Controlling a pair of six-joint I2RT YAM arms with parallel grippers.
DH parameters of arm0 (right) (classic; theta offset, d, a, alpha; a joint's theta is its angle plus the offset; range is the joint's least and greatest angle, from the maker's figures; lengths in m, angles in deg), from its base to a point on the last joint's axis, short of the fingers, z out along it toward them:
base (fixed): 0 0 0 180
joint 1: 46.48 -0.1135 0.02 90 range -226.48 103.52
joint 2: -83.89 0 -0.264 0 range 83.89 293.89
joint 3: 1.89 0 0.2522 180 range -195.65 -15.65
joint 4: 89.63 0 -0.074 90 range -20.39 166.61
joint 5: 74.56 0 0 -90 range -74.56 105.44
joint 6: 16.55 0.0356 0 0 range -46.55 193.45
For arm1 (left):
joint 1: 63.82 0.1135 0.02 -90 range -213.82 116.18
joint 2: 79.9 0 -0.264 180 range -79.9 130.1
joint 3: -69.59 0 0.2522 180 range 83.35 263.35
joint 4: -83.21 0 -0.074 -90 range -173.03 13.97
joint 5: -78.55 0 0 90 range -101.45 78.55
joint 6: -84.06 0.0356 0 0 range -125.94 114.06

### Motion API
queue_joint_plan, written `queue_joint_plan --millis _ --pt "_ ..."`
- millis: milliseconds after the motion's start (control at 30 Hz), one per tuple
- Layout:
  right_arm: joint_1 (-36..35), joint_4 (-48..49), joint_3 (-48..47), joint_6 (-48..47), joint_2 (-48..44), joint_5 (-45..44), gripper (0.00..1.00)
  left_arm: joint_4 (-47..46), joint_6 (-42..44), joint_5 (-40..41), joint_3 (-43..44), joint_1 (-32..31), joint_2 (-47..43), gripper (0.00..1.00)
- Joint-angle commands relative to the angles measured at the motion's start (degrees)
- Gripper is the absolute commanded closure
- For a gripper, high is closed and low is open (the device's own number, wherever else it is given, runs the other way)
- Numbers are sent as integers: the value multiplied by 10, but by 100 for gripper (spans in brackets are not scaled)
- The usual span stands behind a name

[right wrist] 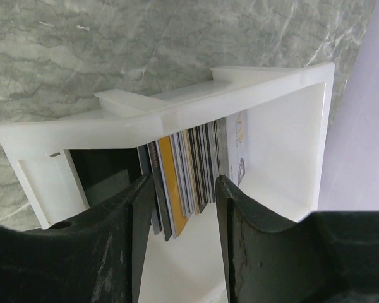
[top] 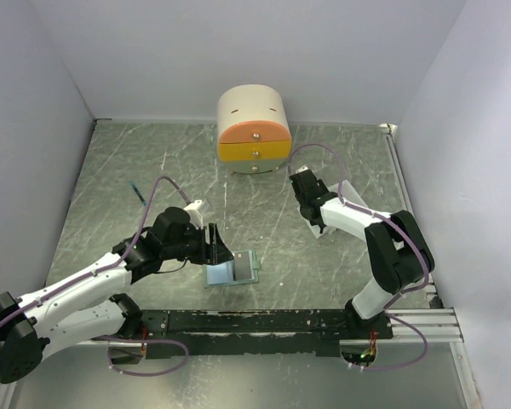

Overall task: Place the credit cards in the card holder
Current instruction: Pick up the credit card from the storage box.

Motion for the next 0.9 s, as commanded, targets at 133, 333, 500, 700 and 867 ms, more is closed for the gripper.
queue_joint_plan --millis 133,333,500,700,867 --pt "-1 36 8 11 30 -19 56 0 -5 2 -1 -3 -7 29" --pt "-1 31 -3 21 39 -68 61 3 -3 5 1 -3 -10 29" --pt "0 37 -6 18 26 -92 65 -3 -7 -1 -1 -3 -6 29" --pt "8 56 -8 5 24 -90 67 -7 -11 -2 -5 -3 -9 29" --pt "11 68 -5 -2 32 -77 73 -1 -13 1 -5 -3 -14 29"
